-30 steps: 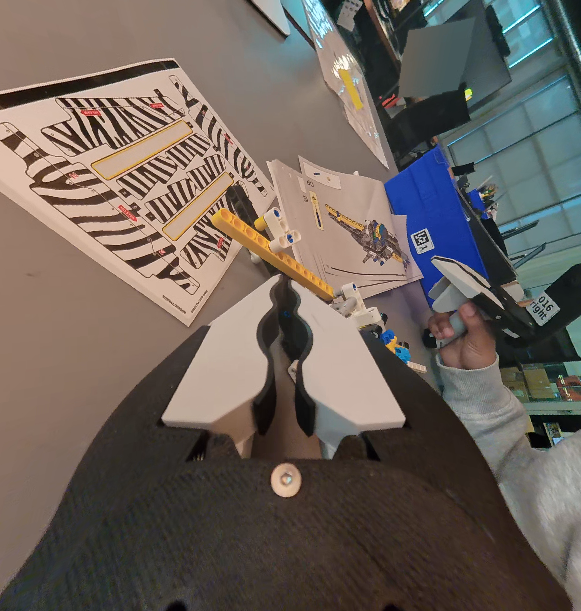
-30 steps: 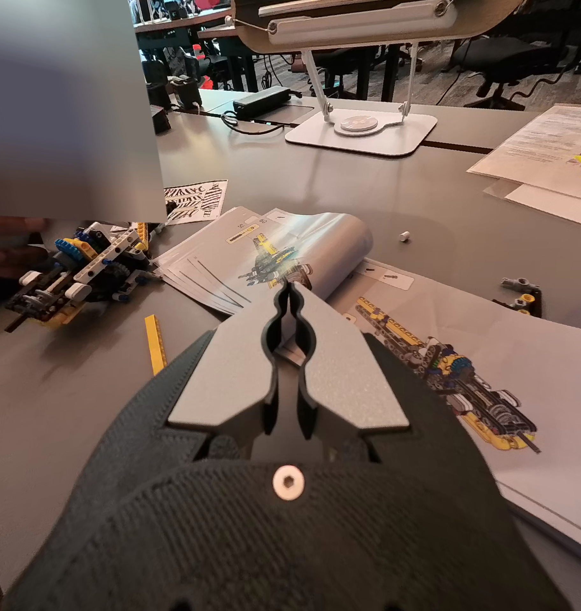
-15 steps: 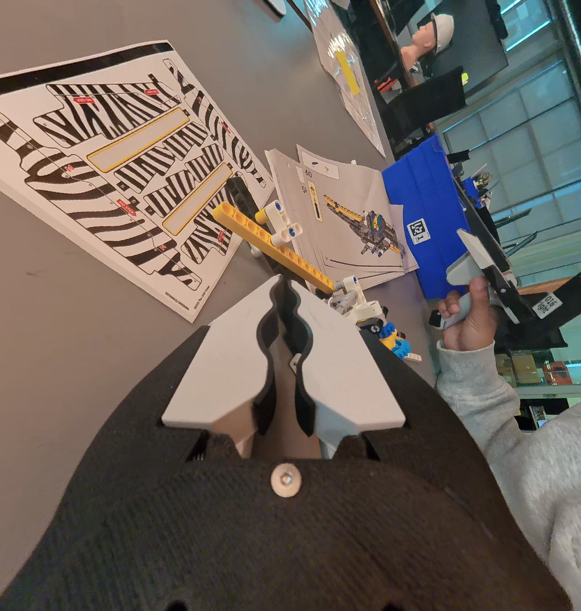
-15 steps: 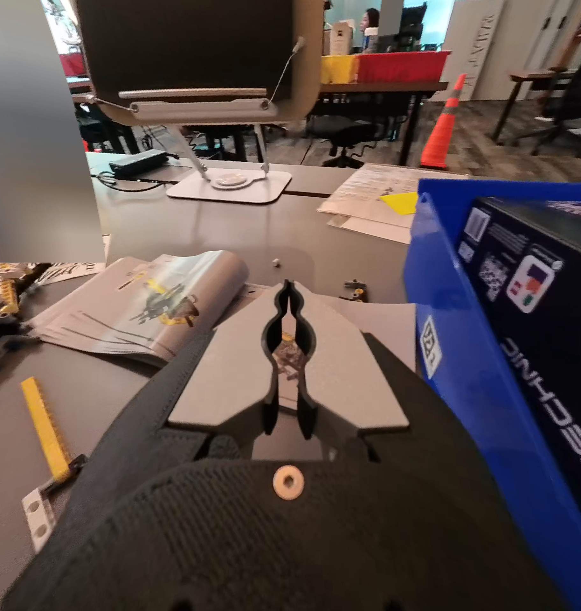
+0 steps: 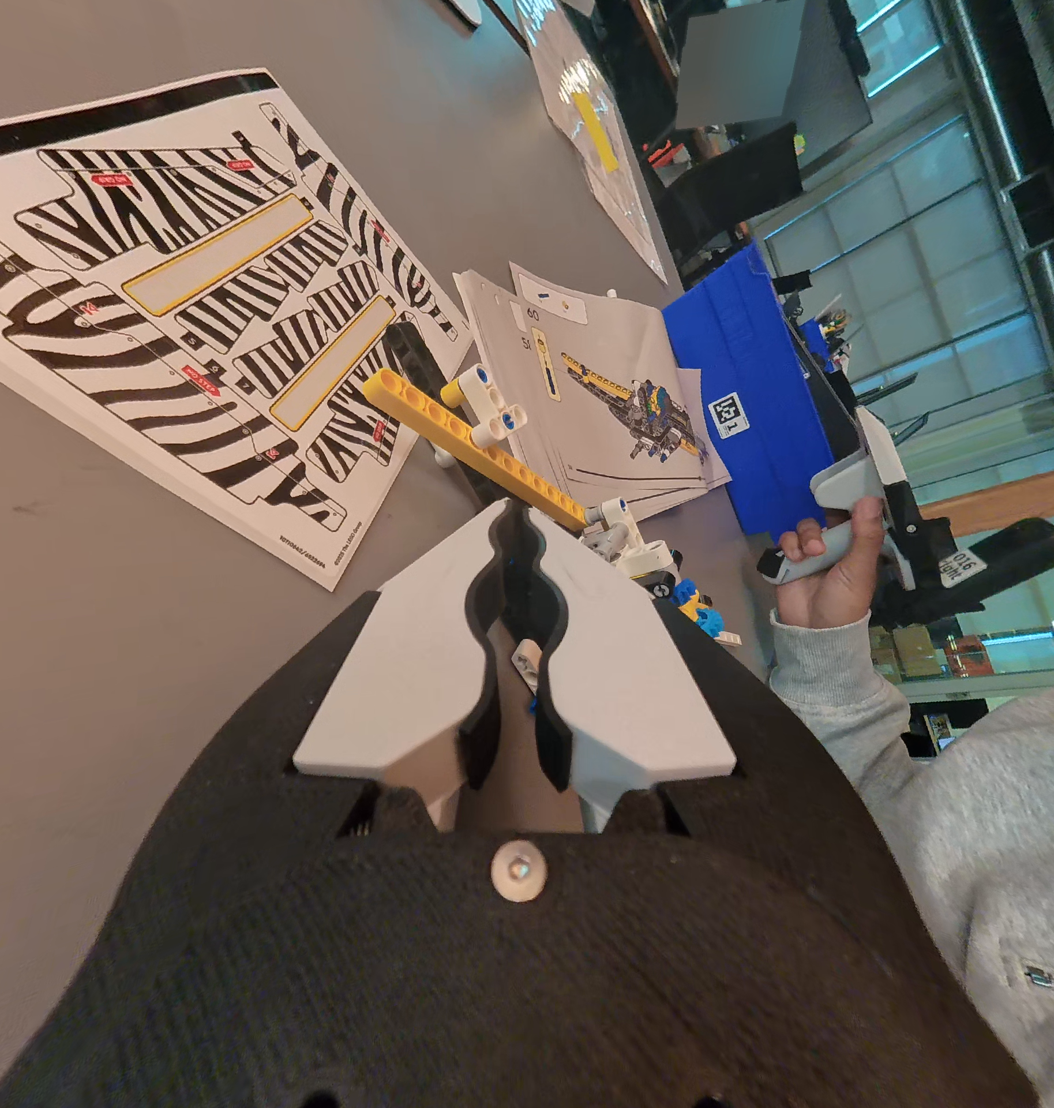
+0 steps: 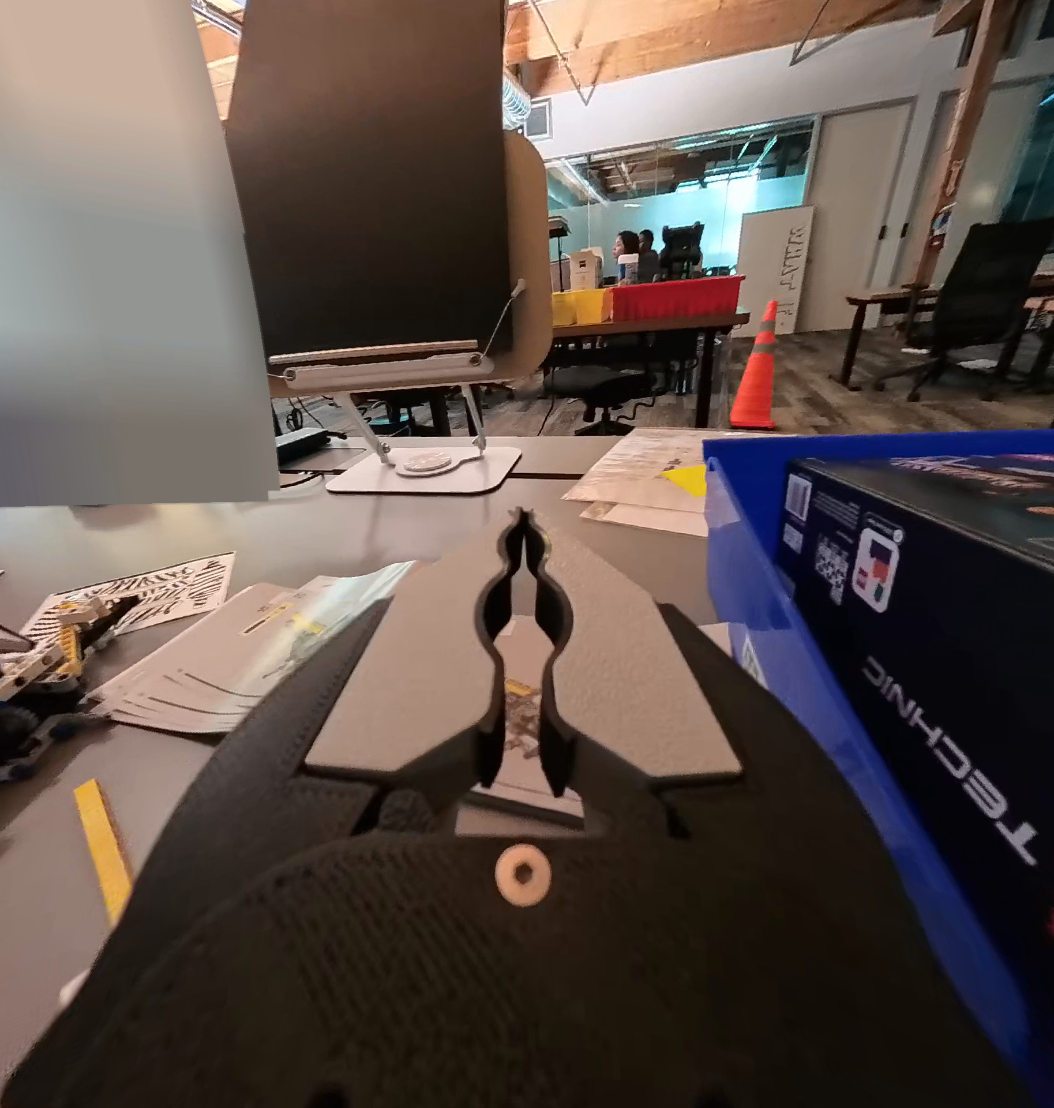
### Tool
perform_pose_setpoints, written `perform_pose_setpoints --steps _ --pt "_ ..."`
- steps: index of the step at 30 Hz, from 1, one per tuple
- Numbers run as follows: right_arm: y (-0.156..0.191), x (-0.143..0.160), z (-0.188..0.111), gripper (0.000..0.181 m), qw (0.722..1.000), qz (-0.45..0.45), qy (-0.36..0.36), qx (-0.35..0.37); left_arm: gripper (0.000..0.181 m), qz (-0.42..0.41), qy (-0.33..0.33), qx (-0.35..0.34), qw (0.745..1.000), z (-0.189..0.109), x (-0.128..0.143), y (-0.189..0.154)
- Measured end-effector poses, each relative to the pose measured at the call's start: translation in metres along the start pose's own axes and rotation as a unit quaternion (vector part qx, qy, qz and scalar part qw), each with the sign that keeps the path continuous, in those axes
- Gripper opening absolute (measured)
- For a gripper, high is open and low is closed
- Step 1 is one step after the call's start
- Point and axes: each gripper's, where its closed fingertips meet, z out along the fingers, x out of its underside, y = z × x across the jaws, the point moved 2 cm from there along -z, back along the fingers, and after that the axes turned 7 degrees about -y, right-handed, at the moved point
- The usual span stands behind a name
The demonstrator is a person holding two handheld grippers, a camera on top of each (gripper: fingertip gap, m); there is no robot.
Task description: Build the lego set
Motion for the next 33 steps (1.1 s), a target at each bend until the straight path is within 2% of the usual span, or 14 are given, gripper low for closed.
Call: perform_pose_setpoints --steps 21,27,33 --pt "0.0018 0.0052 0.0006 0.000 1.000 -0.002 0.007 -0.005 0.000 -0.004 0.000 0.004 1.000 -0.0002 -0.0005 -0.0003" --pt "-0.0051 0.0024 -0.0007 0.017 1.000 -0.003 -0.003 0.022 0.000 -0.003 0.001 0.004 1.000 -0.0002 -0.0001 -0.0004" --pt "-0.0049 0.0052 -0.0003 0.018 1.000 -0.008 0.004 0.024 0.000 -0.001 0.004 -0.011 1.000 0.0010 0.0008 0.0026"
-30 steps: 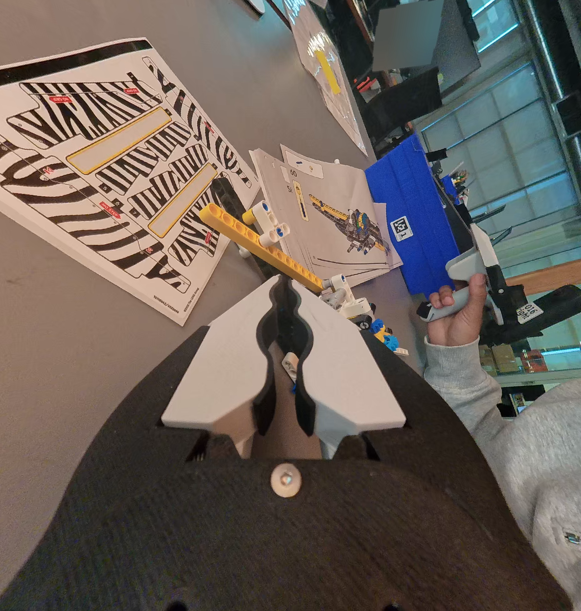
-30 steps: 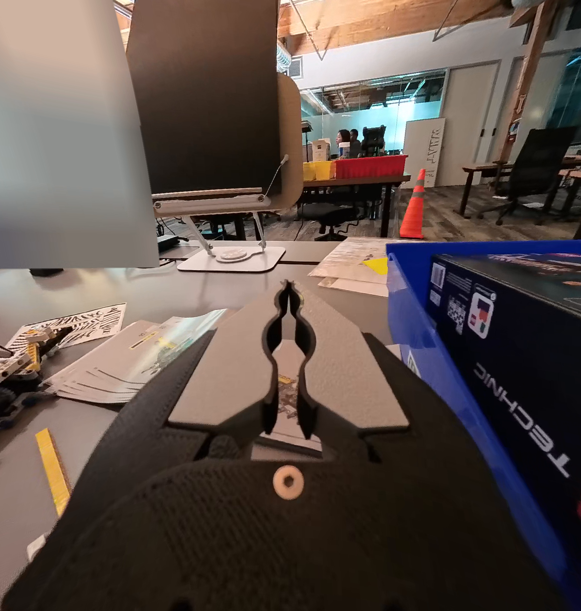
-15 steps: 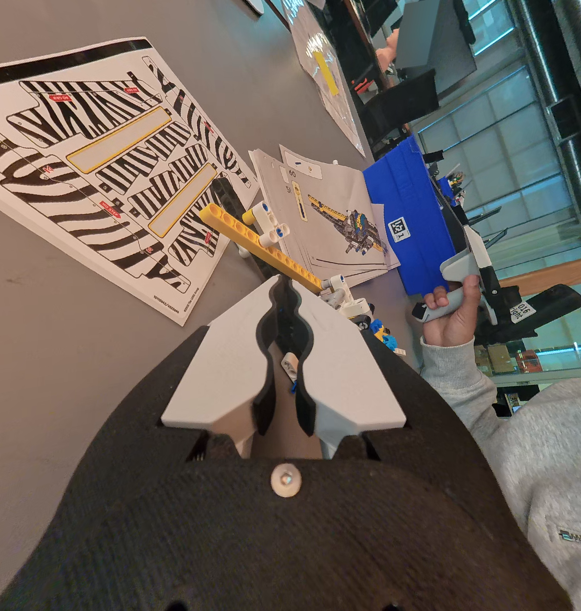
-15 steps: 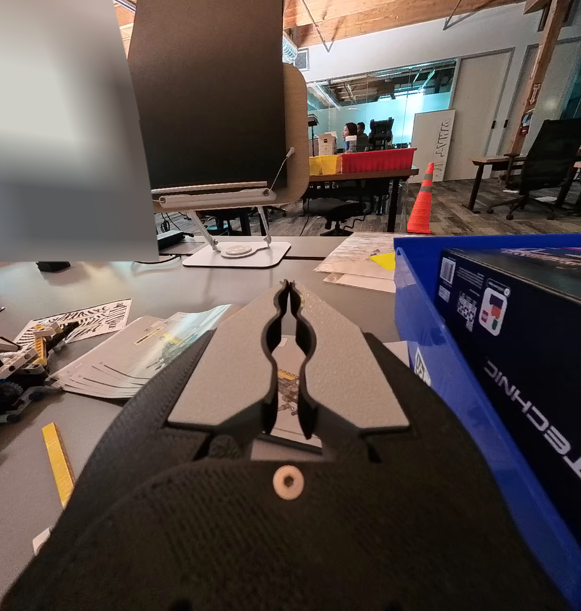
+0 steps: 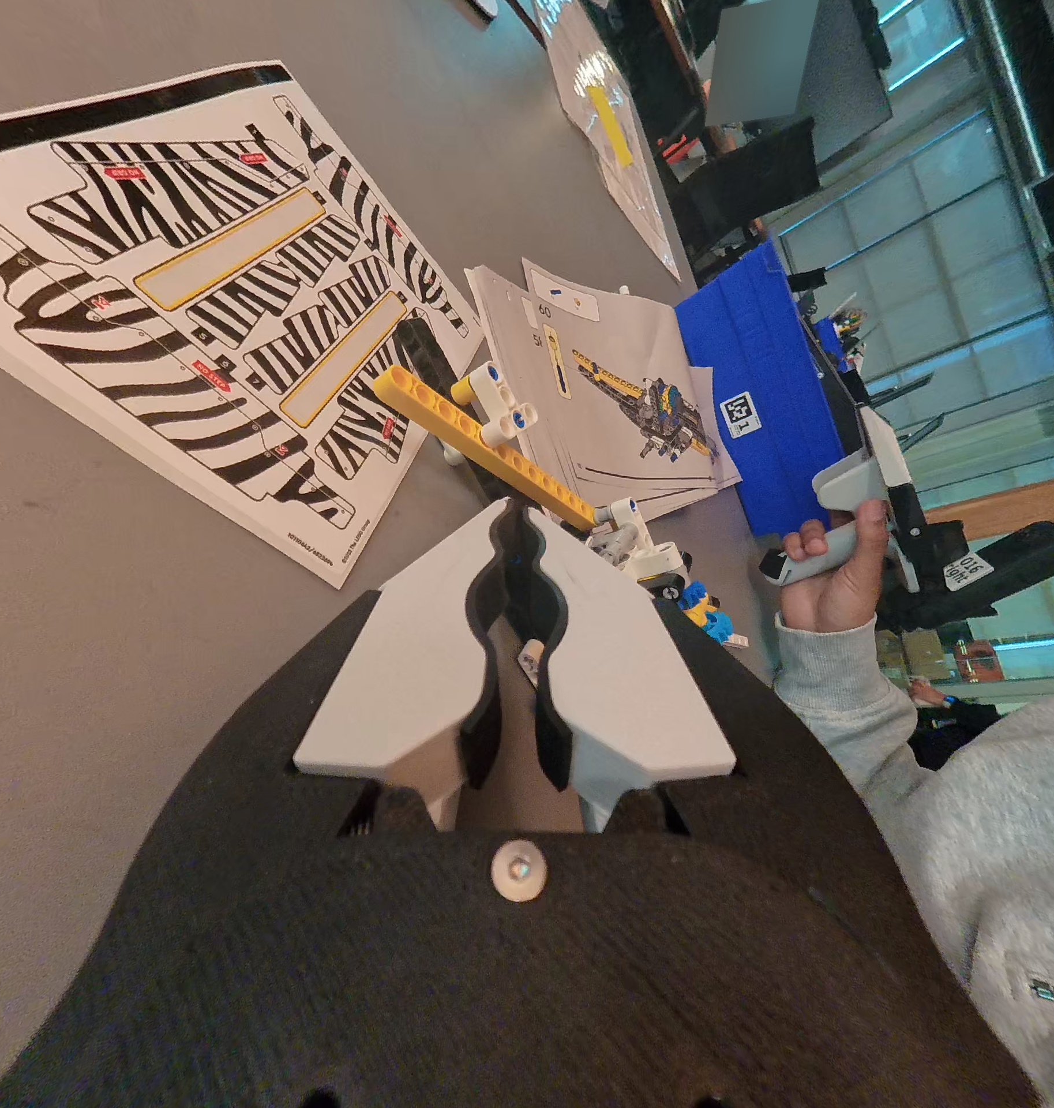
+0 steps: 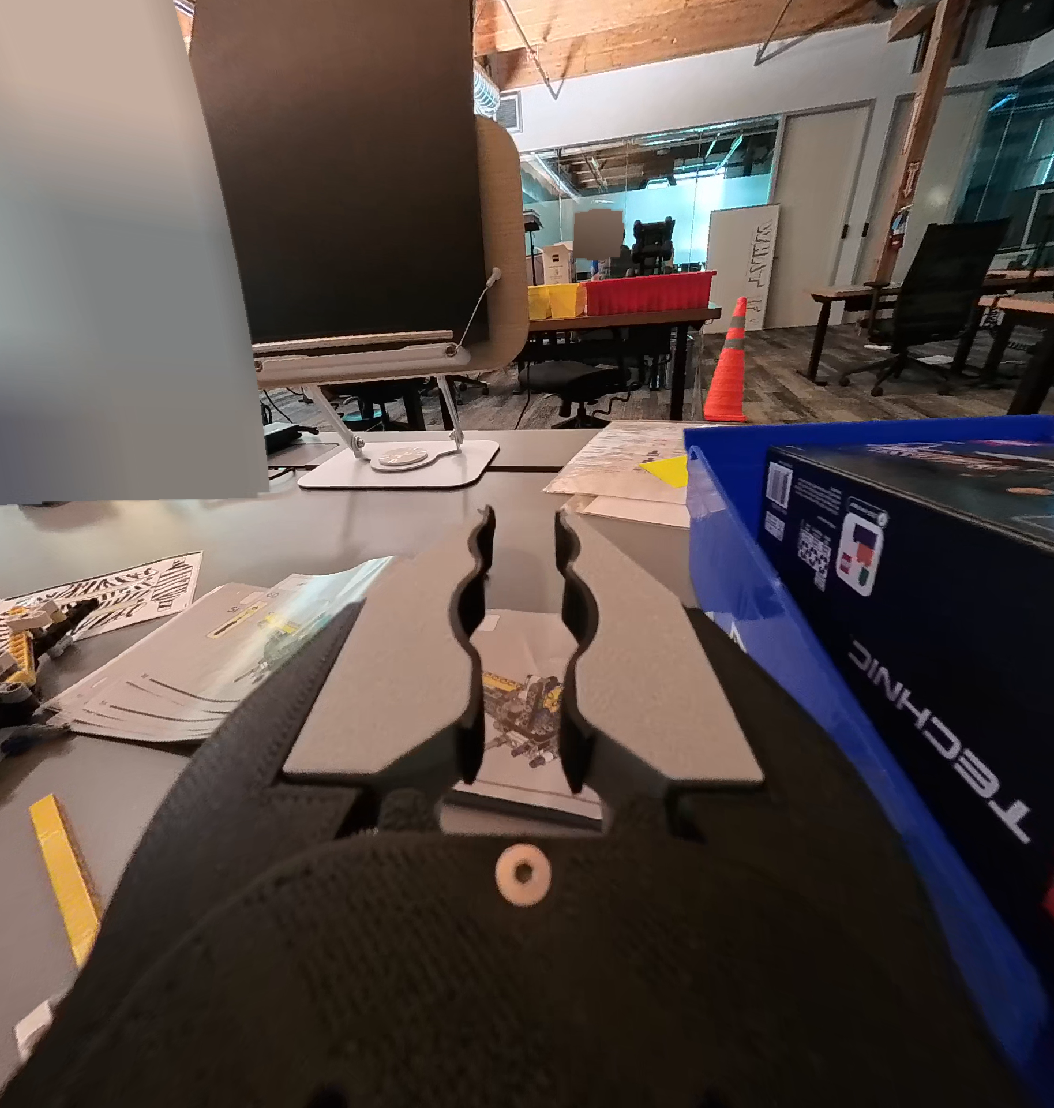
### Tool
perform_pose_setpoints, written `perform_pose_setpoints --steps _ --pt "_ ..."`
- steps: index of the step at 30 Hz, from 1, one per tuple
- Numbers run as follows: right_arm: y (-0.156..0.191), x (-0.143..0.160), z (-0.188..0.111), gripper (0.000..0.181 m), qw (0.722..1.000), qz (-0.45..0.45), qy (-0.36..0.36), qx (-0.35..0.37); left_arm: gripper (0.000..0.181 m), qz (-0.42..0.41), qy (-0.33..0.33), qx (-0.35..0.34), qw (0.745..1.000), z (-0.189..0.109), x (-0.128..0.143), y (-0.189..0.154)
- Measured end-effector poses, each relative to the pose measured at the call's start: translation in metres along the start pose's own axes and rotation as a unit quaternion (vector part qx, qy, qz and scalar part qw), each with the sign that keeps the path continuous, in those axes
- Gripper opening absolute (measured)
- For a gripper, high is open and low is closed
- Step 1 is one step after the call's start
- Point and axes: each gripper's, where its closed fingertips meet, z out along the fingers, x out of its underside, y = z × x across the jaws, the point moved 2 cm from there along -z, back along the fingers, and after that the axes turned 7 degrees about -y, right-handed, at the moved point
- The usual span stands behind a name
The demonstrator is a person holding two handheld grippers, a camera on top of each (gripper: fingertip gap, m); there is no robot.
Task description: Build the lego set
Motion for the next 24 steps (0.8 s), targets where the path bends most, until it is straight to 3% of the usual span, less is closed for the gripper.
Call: perform_pose_setpoints --steps 13,16,19,24 --pt "0.007 0.008 0.001 0.019 1.000 -0.015 0.021 -0.014 0.000 -0.004 -0.001 0.006 1.000 0.000 0.000 -0.001" --pt "0.036 0.021 0.007 0.029 0.995 -0.035 0.064 -0.064 0.000 -0.003 0.000 0.005 1.000 0.000 0.000 -0.001" --pt "0.087 0.051 0.008 0.041 0.973 -0.061 0.149 -0.166 0.000 -0.003 0.001 0.006 1.000 0.000 0.000 -0.001" --pt "0.107 0.072 0.011 0.046 0.959 -0.096 0.196 -0.179 0.000 -0.004 -0.001 0.005 1.000 0.001 -0.001 0.000"
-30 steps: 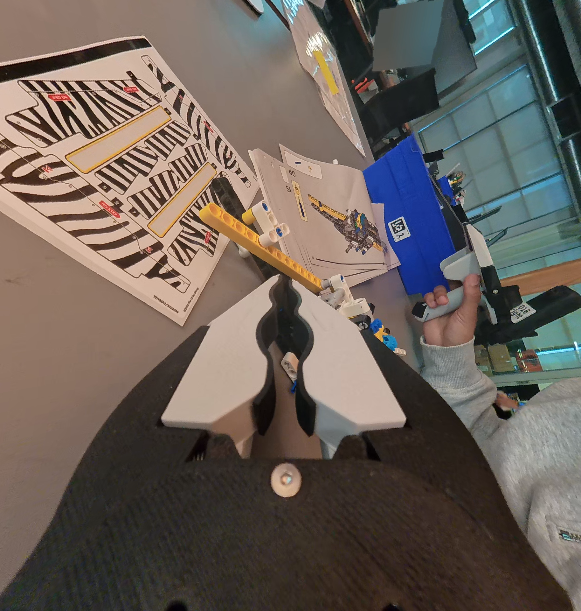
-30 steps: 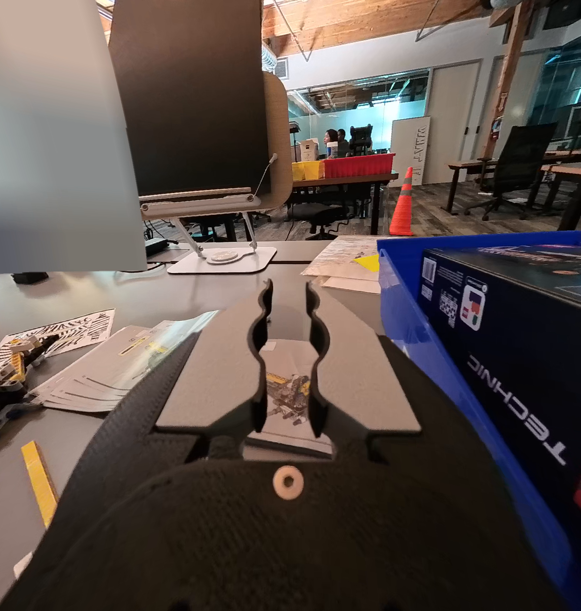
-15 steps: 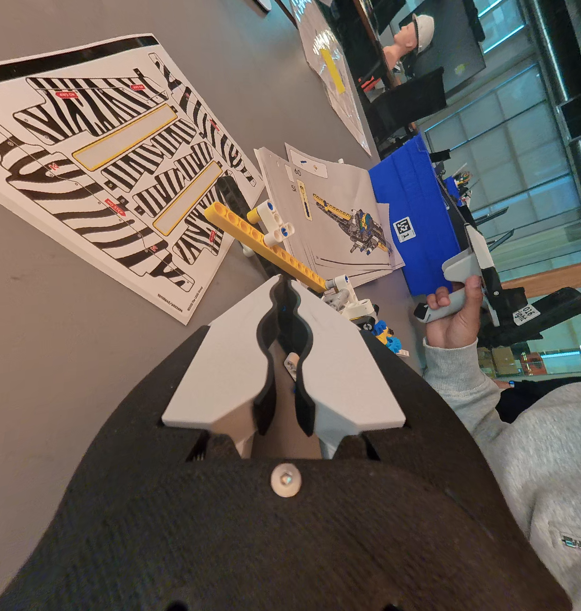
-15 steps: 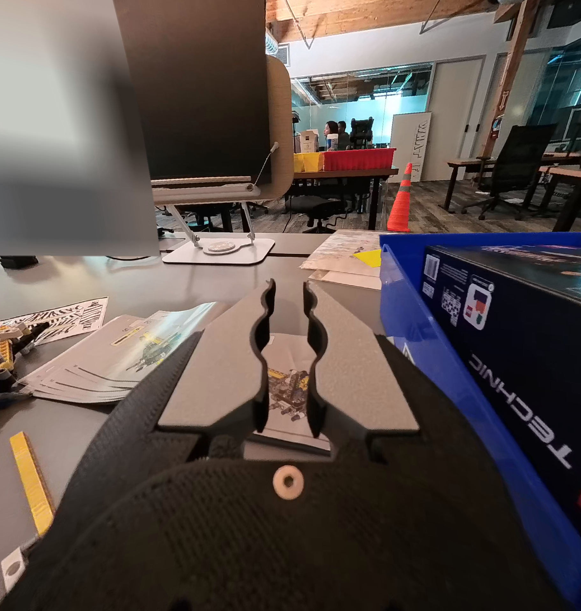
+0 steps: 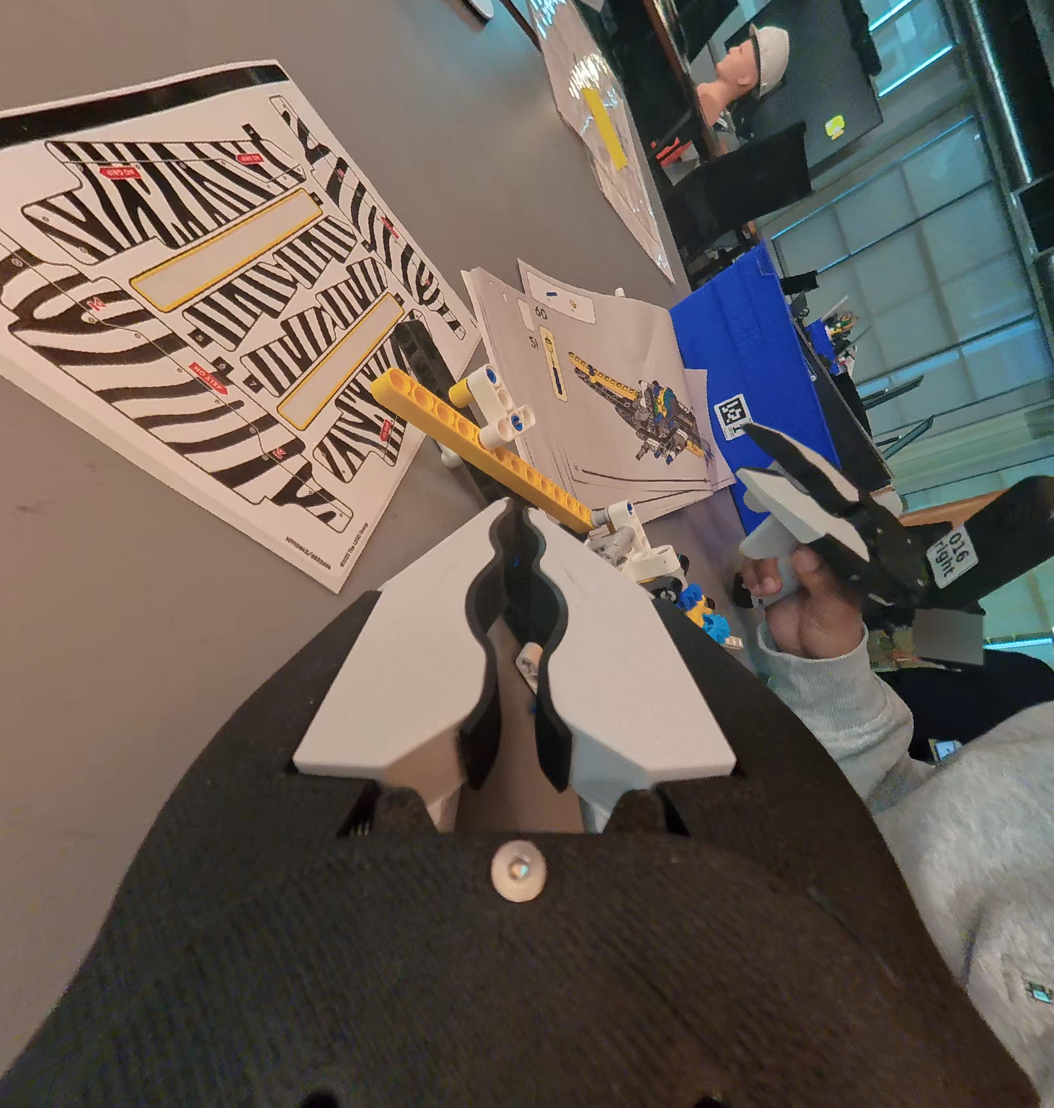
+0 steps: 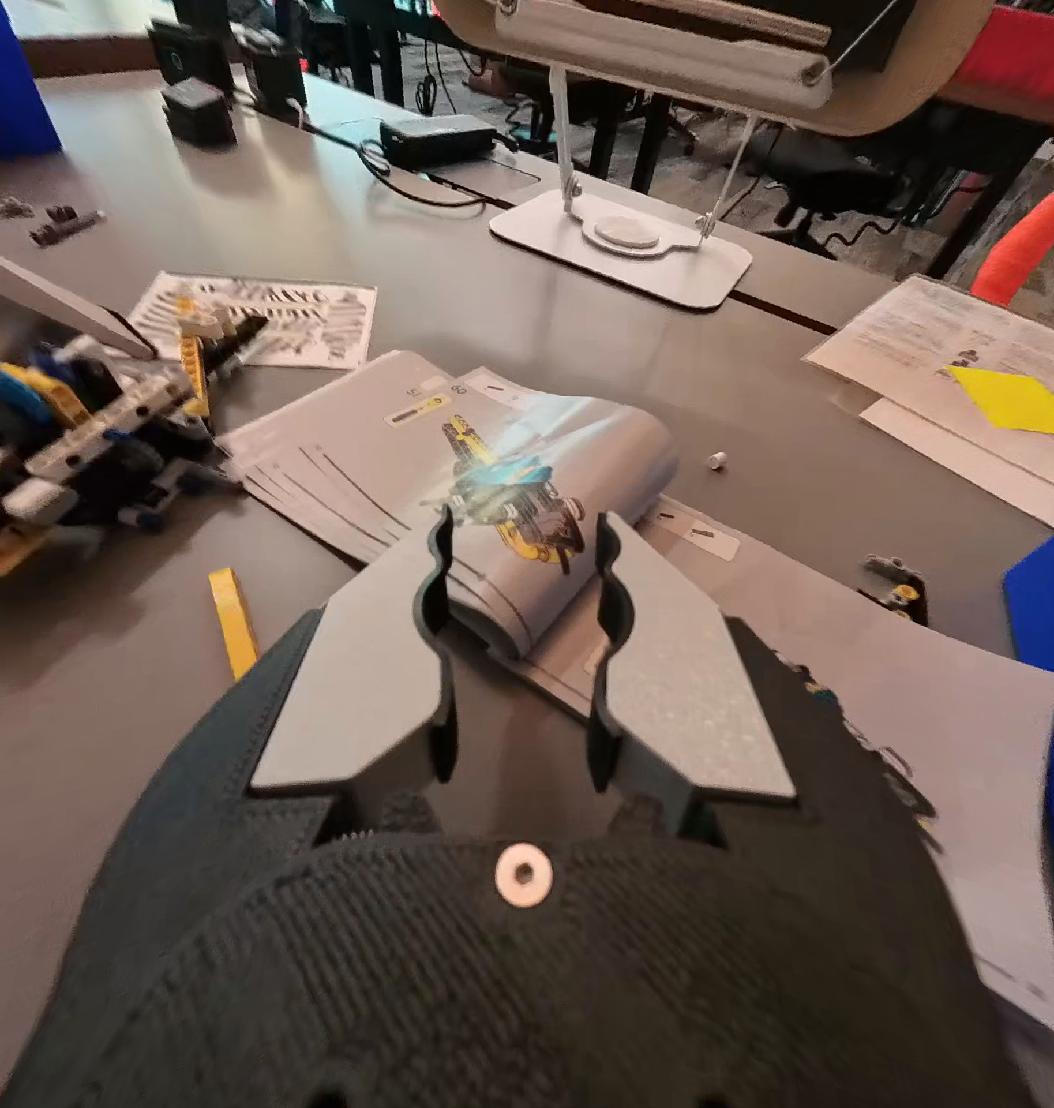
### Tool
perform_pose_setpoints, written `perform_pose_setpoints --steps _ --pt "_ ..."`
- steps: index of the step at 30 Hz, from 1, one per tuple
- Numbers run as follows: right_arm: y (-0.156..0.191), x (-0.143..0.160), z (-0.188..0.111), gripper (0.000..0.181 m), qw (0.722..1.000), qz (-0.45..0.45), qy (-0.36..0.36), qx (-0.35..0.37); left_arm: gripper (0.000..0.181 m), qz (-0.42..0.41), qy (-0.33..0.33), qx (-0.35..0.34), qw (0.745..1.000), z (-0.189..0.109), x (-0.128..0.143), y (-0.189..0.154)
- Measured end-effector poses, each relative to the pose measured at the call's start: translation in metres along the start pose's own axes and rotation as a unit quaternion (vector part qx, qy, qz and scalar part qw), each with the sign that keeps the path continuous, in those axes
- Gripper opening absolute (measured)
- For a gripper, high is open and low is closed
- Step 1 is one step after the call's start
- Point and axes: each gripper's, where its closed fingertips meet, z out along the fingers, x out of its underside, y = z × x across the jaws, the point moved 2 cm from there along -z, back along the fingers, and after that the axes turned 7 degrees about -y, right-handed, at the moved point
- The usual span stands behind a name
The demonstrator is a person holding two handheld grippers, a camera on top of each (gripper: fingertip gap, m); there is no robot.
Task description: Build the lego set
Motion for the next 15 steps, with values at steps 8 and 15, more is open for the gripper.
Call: perform_pose_setpoints --steps 8,15 --pt "0.010 0.021 0.030 0.065 0.995 0.021 0.099 -0.015 0.000 -0.001 0.001 0.004 1.000 0.001 0.000 -0.001" --pt "0.005 0.024 0.029 0.058 0.994 0.040 0.104 -0.008 0.000 0.001 0.003 0.004 1.000 0.001 0.001 -0.001"
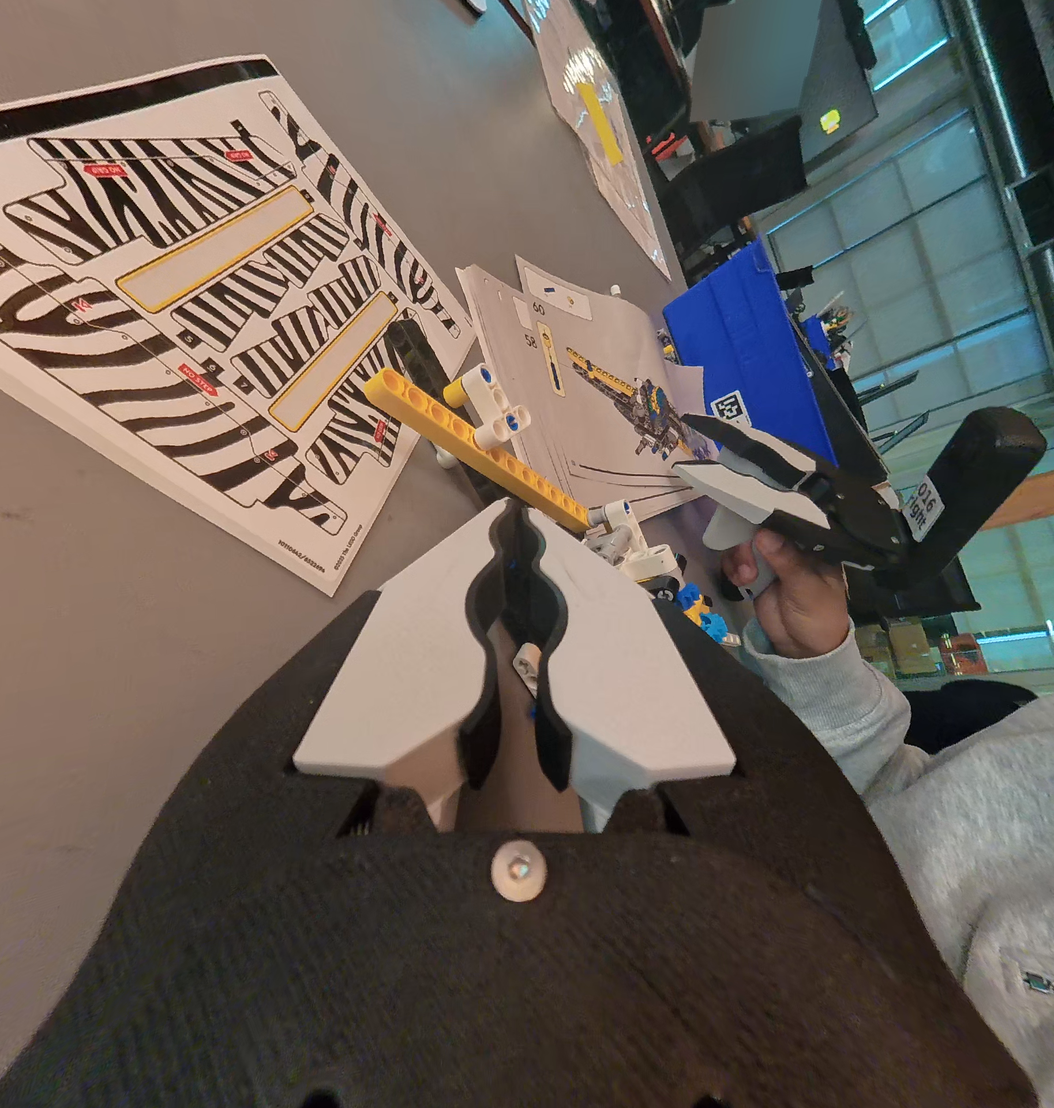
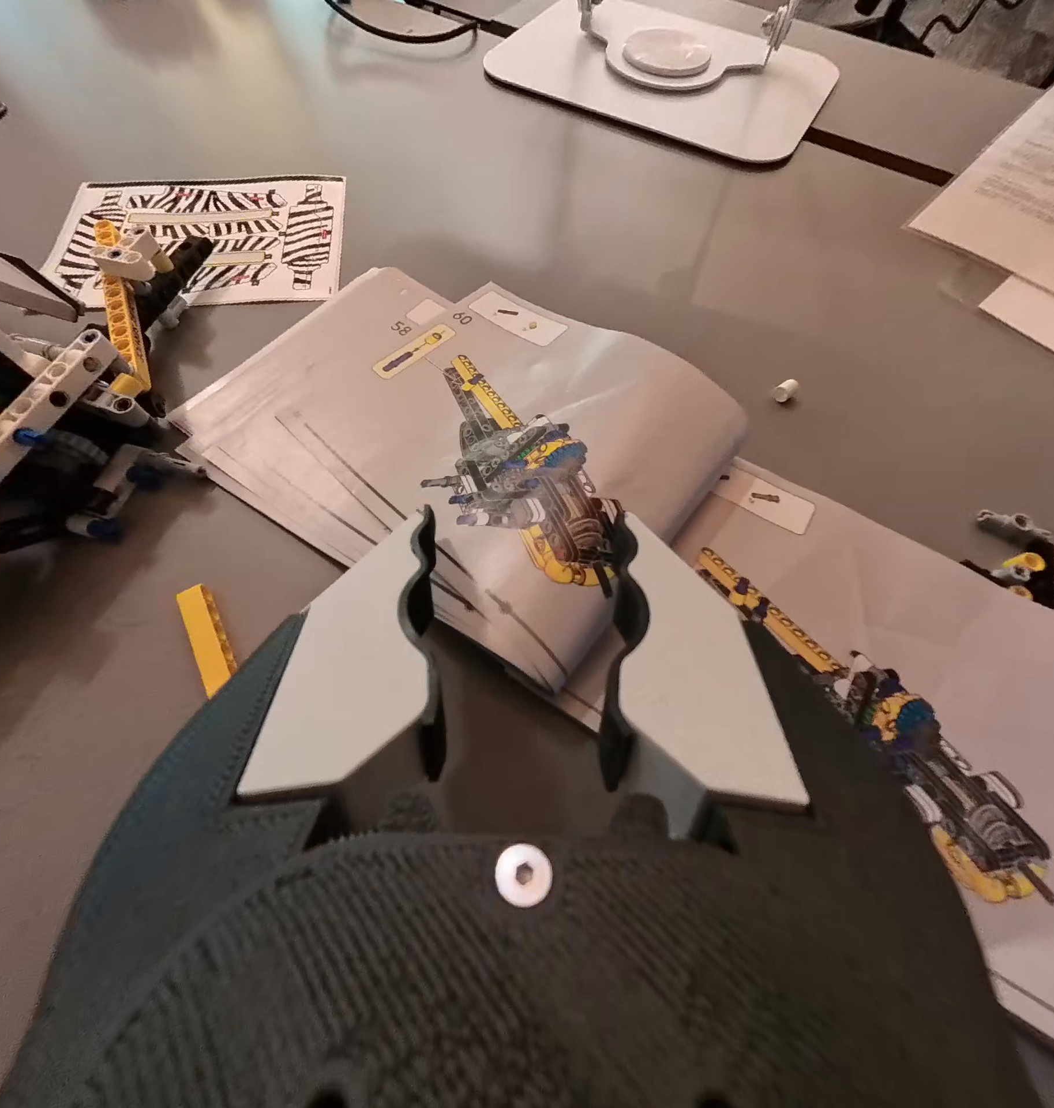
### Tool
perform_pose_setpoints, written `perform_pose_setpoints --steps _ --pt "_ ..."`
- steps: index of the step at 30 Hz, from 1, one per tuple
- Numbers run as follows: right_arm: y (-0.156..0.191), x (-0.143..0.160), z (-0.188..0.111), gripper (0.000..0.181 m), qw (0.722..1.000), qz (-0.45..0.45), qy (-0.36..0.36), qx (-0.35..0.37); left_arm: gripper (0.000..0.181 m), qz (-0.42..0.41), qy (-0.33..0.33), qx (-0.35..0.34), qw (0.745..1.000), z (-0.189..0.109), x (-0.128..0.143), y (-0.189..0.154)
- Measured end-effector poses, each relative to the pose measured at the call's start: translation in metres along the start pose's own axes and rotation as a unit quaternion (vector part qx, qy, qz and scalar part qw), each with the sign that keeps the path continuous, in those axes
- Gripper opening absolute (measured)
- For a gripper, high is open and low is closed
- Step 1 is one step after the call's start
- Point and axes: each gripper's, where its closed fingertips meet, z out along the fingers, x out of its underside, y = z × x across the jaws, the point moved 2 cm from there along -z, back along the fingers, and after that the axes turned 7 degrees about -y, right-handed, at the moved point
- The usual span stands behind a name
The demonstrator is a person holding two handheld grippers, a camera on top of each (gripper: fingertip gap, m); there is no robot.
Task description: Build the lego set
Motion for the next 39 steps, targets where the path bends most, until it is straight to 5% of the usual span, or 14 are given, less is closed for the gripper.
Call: perform_pose_setpoints --steps 39 --pt "0.003 -0.006 -0.016 0.051 0.997 0.044 -0.044 -0.043 0.000 -0.009 0.000 0.013 1.000 -0.001 0.000 -0.002"
